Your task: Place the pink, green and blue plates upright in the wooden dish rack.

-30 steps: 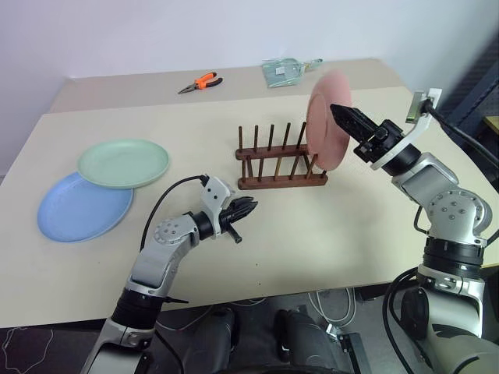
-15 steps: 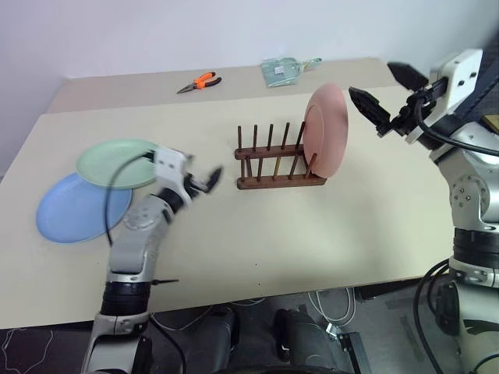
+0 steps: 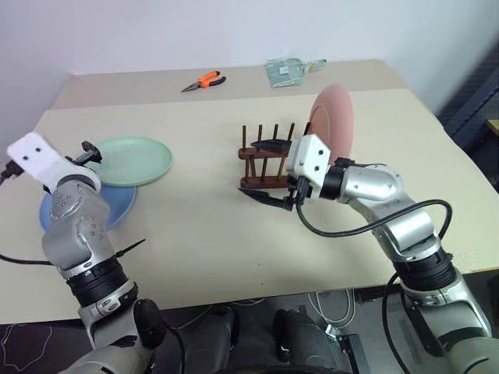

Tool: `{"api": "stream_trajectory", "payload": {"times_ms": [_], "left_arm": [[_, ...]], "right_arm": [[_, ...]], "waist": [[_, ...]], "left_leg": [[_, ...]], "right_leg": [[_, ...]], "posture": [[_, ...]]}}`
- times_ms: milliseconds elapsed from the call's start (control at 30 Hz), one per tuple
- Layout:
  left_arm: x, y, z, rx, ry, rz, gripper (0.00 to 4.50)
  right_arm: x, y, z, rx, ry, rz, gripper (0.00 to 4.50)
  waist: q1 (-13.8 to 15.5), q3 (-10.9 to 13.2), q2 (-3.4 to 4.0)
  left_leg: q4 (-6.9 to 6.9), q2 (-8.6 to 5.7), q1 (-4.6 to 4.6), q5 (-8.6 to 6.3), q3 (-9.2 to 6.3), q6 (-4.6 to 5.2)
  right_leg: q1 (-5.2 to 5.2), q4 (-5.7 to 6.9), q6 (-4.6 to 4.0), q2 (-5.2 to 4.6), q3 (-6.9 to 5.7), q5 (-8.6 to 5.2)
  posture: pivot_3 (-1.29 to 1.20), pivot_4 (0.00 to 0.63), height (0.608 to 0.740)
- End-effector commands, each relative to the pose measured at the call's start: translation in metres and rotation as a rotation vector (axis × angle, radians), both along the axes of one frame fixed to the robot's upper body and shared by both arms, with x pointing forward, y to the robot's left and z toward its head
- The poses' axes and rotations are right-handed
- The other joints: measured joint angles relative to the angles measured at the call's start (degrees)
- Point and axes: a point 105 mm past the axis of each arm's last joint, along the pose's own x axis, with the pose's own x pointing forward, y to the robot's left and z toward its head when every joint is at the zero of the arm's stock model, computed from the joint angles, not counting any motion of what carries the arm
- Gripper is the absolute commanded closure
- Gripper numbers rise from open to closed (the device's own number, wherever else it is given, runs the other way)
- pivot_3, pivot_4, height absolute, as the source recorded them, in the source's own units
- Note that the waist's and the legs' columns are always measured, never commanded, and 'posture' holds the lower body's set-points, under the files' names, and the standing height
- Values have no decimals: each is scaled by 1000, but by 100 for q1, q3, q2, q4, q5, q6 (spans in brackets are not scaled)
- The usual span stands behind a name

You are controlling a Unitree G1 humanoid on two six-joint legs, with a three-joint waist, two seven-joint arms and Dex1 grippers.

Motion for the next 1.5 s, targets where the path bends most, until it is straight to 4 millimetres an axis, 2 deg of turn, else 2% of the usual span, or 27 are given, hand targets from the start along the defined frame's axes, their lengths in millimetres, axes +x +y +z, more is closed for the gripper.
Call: {"api": "stream_trajectory", "payload": {"times_ms": [33,100,200,333,433,467,533,633,700,767,867,1000,1100,1167,1267,1333,1400,1433,1500], "left_arm": [[-2,-5,-6,-196,-48,-42,30],[0,-9,-16,-288,-45,-69,30],[6,-17,-24,-362,-35,-136,793],[12,-18,-27,-429,-50,-153,2749],[16,-19,-20,-439,-92,-166,4295],[19,-23,-6,-407,-144,-206,4409],[24,-40,30,-280,-250,-321,4409],[27,-73,62,-112,-309,-484,4409],[28,-114,82,-11,-335,-651,4409],[26,-143,93,26,-360,-760,4409],[21,-173,104,25,-402,-864,4409],[17,-195,111,14,-424,-940,4409],[12,-206,110,3,-429,-989,4500],[11,-207,108,-12,-424,-998,4500],[8,-208,103,-44,-425,-1025,4500],[5,-210,102,-60,-434,-1053,3645],[3,-209,105,-91,-466,-1059,2886],[3,-206,110,-113,-498,-1042,2264],[4,-193,120,-154,-562,-980,1343]], "right_arm": [[-7,7,-3,2,-33,24,67],[-9,10,-8,0,-26,25,67],[-13,12,-16,-7,-26,24,0],[-15,12,-18,-5,-29,3,0],[-12,9,-17,-2,-44,-22,0],[-10,7,-14,1,-46,-31,0],[-3,3,-4,6,-78,-58,0],[2,2,10,-14,-173,-81,0],[8,7,19,-67,-303,-99,0],[15,11,23,-111,-395,-123,0],[32,13,26,-161,-491,-188,0],[50,14,18,-260,-594,-228,0],[65,10,8,-361,-674,-264,866],[69,6,4,-374,-679,-281,1776],[73,1,4,-384,-708,-316,3406],[75,-2,7,-390,-743,-347,4399],[77,-3,11,-390,-773,-371,4500],[77,-3,12,-391,-788,-378,4500],[77,-4,15,-391,-809,-388,4500]], "waist": [[-6,0,0],[-12,3,-5],[-13,3,-6],[-7,3,-8],[-12,3,-9],[-12,3,-9],[-6,6,-13],[-5,10,-20],[-4,10,-20],[-10,9,-20],[-22,9,-20],[-131,10,-19],[-161,10,-19],[-162,11,-18],[-165,11,-18],[-164,11,-18],[-158,11,-19],[-148,12,-20],[-149,12,-21]], "left_leg": [[-1,0,0,0,0,-1],[-2,1,0,1,0,-2],[-3,1,0,3,0,-6],[-2,0,0,3,0,-8],[-3,0,0,4,0,-11],[-4,1,0,5,0,-13],[-5,0,1,8,0,-18],[-3,-1,1,8,0,-19],[-5,-1,1,8,1,-20],[-7,-2,1,9,1,-20],[-8,-1,1,19,3,-35],[-17,0,2,35,7,-41],[-19,0,1,39,7,-42],[-20,0,1,39,7,-42],[-21,0,2,40,7,-42],[-20,0,2,40,7,-42],[-20,0,2,40,7,-42],[-19,-1,2,40,7,-42],[-16,-2,2,40,6,-42]], "right_leg": [[-1,2,0,1,0,0],[-3,4,0,2,0,0],[-3,6,0,3,0,0],[-3,6,-1,3,-2,0],[-4,6,-1,3,-2,0],[-4,6,-1,4,-2,0],[-4,6,-2,4,-1,0],[-3,6,-3,3,0,1],[-3,5,-4,3,1,1],[-3,5,-4,3,0,1],[-4,5,-4,4,4,1],[-11,8,-5,7,11,0],[-12,10,-6,7,11,0],[-13,9,-6,8,11,0],[-14,10,-6,9,13,0],[-13,10,-6,10,13,0],[-13,10,-6,10,13,0],[-13,10,-6,9,13,0],[-9,8,-6,8,13,0]], "posture": [[0,150,729],[0,150,729],[0,150,729],[0,150,729],[0,150,729],[0,150,729],[0,150,729],[0,150,729],[0,150,729],[0,150,729],[0,150,729],[0,150,729],[0,150,729],[0,150,729],[0,150,729],[0,150,729],[0,150,729],[0,150,729],[0,150,729]]}}
